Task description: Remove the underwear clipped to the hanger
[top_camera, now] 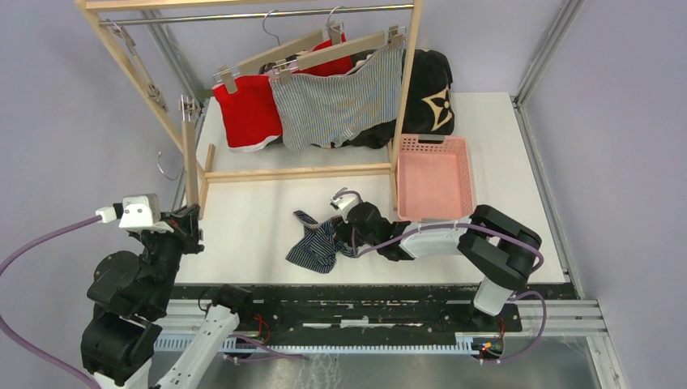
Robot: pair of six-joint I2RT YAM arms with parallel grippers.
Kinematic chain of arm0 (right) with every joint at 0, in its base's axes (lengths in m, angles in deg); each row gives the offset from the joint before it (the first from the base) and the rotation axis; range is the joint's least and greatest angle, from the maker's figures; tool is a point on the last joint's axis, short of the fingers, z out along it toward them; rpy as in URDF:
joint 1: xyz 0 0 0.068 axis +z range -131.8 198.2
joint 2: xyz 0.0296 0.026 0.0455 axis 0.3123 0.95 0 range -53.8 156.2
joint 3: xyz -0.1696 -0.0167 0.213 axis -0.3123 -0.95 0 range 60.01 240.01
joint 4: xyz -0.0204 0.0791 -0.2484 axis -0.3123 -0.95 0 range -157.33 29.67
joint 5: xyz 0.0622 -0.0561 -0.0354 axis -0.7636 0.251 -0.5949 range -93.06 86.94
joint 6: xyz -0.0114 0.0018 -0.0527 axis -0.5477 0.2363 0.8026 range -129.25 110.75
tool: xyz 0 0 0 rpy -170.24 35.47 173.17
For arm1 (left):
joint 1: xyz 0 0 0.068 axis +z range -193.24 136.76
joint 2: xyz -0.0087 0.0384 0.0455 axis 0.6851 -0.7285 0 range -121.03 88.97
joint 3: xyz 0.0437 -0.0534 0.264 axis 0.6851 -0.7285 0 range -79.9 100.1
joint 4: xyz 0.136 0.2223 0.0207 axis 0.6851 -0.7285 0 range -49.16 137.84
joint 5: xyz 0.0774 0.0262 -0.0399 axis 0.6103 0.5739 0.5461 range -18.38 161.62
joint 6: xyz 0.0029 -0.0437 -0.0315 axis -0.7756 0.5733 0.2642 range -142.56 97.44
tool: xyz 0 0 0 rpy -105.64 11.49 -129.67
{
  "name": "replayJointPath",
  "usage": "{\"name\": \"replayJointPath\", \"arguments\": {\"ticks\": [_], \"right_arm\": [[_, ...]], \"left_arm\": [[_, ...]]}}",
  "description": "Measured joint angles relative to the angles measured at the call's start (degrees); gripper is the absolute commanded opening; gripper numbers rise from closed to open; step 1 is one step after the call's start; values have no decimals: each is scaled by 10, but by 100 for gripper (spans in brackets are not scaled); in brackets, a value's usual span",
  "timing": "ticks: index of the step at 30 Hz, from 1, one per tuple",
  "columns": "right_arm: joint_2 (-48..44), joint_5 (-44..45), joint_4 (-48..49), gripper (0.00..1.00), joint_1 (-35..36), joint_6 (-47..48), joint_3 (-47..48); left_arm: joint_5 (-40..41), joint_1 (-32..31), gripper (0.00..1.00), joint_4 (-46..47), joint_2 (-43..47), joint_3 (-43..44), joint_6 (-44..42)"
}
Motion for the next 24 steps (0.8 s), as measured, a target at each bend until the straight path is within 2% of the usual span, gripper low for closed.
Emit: {"name": "replayJointPath", "arguments": {"ticks": [2,3,4,5,11,15,19,24], "right_arm": [[14,-7,17,42,0,-9,1],[21,-11,26,30,0,-14,3],[26,-14,31,13,0,-17,6],[34,-19,38,2,0,-22,12],[42,-22,40,1,1,-35,21],[8,-12,-2,0,1,-35,17],[-72,6,-46,1,1,-35,5],[-233,36,-81,1,1,-35,-14]], "left_arm": [[9,0,3,-3,-3,0,-1],[12,0,3,-3,-5,0,-1],[17,0,3,-3,-9,0,-2],[21,0,3,-3,-13,0,-3],[30,0,3,14,-56,-10,-6],[34,0,3,40,-98,-13,-21],[38,0,3,68,-144,-6,-35],[41,0,3,96,-210,22,-50]]}}
